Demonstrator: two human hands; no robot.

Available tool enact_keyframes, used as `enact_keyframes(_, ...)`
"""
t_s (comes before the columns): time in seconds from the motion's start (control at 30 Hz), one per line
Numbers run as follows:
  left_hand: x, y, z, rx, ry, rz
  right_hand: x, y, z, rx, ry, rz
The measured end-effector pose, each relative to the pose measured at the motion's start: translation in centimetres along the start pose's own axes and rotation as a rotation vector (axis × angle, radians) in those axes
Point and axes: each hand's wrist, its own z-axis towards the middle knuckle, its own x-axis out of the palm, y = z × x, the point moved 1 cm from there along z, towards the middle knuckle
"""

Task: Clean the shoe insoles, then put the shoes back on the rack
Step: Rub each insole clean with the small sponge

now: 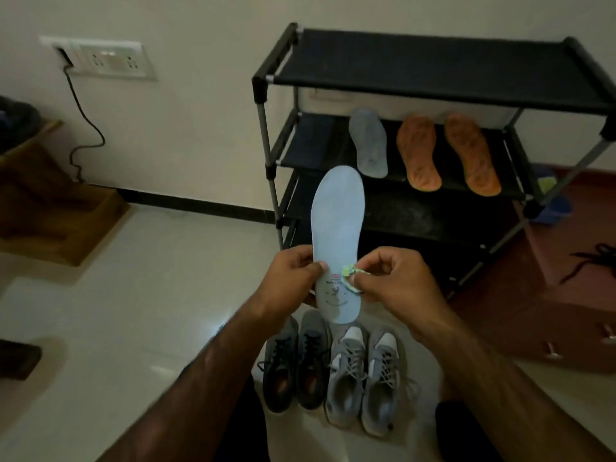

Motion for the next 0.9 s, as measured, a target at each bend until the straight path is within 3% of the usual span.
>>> enact_keyframes(0.47,-3.8,-7.1,16.4,0.04,-0.066,0.156,1.3,8.7,17.7,-0.043,-0.101,-0.118)
enact_keyframes(0.67,-5.0,-8.2,24.1,0.001,-0.165,0.434,2.9,9.7,25.1,0.016,-0.096,-0.174)
enact_keyframes(0.9,-5.3,-9.4,26.9,-0.013,-0.218,0.675,4.6,9.2,29.1,0.073,-0.182,-0.216)
